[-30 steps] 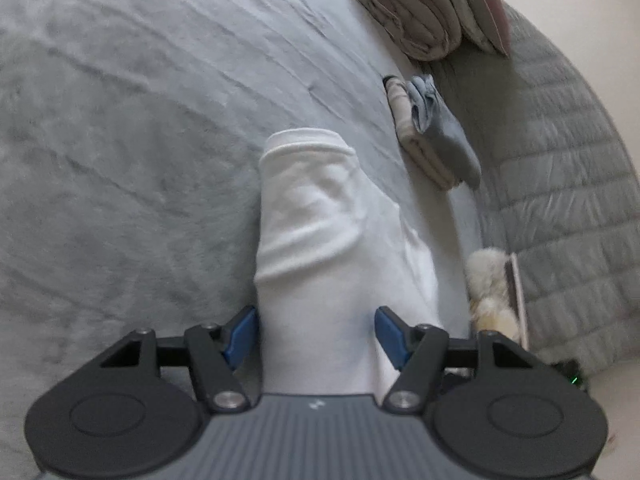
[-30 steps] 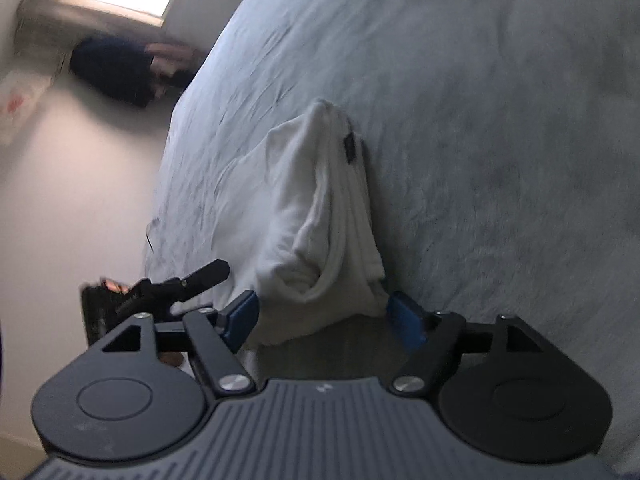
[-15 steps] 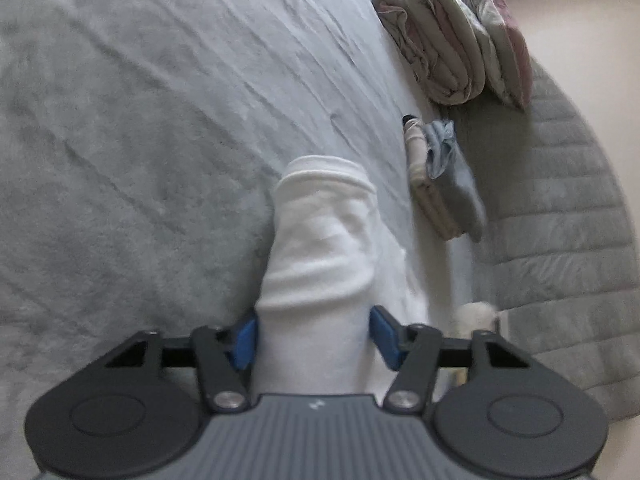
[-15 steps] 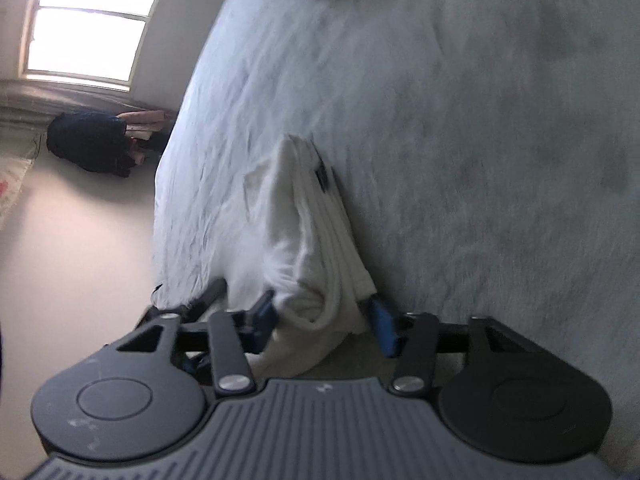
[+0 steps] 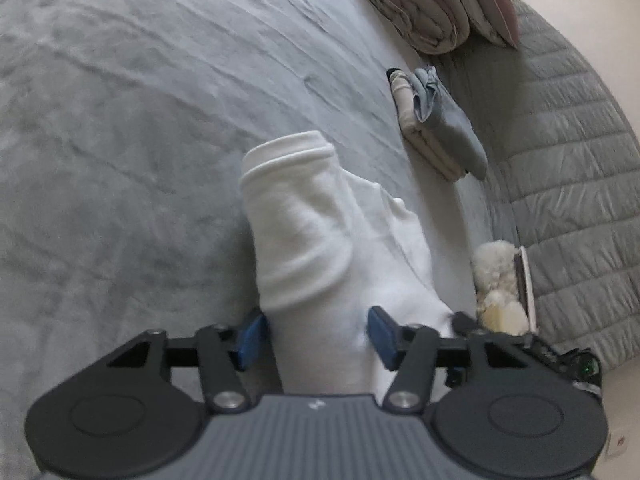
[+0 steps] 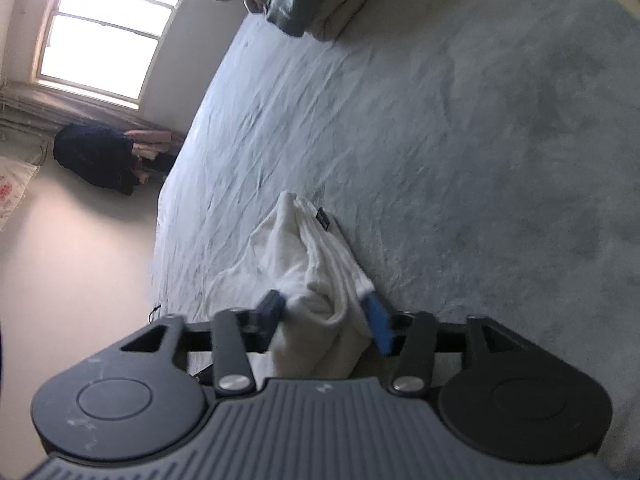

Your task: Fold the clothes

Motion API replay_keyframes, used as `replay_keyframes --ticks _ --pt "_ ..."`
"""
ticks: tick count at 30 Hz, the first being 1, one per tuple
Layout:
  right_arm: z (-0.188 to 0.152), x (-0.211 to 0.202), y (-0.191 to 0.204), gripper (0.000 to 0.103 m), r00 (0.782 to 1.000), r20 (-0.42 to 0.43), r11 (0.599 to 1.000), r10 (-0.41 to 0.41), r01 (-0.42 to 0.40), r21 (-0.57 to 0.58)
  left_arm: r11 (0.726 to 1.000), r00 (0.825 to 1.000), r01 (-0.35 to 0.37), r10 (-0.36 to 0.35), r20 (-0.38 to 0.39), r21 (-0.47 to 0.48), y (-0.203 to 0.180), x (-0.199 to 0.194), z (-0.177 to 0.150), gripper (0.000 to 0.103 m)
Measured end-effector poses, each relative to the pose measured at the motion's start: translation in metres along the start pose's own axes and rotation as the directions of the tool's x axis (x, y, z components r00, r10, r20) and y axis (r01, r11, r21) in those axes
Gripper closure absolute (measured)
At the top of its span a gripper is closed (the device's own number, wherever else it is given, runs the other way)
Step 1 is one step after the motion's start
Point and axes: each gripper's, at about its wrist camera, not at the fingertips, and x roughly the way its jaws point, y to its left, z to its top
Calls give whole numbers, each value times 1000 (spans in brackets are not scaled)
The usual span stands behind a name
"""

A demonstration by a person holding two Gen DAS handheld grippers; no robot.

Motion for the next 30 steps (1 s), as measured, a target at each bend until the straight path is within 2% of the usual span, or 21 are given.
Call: replay_keyframes --ticks 3,7,11,15,17,19,21,25,27,29,30 --pt "-1 -2 0 39 1000 0 1000 8 -8 -6 1000 1000 -12 12 5 -5 3 4 8 39" --pt "-6 -2 -8 37 997 -61 997 56 -53 55 1000 996 -25 26 84 -14 4 5 22 35" --pt "-15 10 -13 36 989 -124 994 82 -72 85 999 994 -3 9 107 -53 9 17 38 34" --pt "-16 22 -20 36 996 -57 993 62 -55 108 998 993 -3 11 117 -68 9 26 39 31" --pt "-13 22 -17 37 998 -17 994 57 -55 90 999 992 -27 31 119 -42 4 26 38 35" --pt "-9 23 -14 46 998 23 996 52 -53 69 998 991 -53 54 120 -16 -1 24 35 51" --pt "-6 21 -7 53 998 51 999 36 -37 26 998 991 -65 65 118 -1 -4 20 31 58" --pt "9 11 0 62 994 103 999 36 -34 -15 1000 999 -21 21 42 -7 -6 9 21 63" --pt "20 9 -5 63 992 115 998 56 -55 -12 1000 1000 -3 3 -21 16 -10 6 13 63" --pt "30 13 -13 62 993 96 997 68 -71 23 997 997 3 3 -75 76 -16 4 5 61" --pt "33 15 -18 60 994 87 996 71 -75 44 996 997 -5 12 -72 92 -17 2 4 56"
